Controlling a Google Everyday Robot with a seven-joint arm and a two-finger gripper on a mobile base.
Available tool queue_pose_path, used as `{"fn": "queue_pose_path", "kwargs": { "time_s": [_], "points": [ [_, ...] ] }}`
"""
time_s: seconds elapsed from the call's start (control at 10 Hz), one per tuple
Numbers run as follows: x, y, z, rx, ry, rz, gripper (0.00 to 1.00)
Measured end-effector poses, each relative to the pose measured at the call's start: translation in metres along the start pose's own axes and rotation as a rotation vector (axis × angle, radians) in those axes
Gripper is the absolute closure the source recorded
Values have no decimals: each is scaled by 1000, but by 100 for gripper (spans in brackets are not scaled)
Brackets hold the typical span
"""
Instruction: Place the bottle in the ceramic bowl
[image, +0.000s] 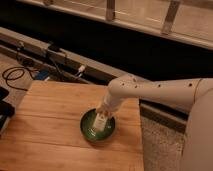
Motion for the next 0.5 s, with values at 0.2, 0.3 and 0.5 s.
{"fn": "queue_pose_path", "kwargs": {
  "time_s": [0.2, 0.3, 0.5],
  "points": [
    [0, 0, 0, 0, 0, 0, 39],
    [0, 0, 0, 0, 0, 0, 29],
    [0, 0, 0, -1, 0, 0, 20]
  ]
}}
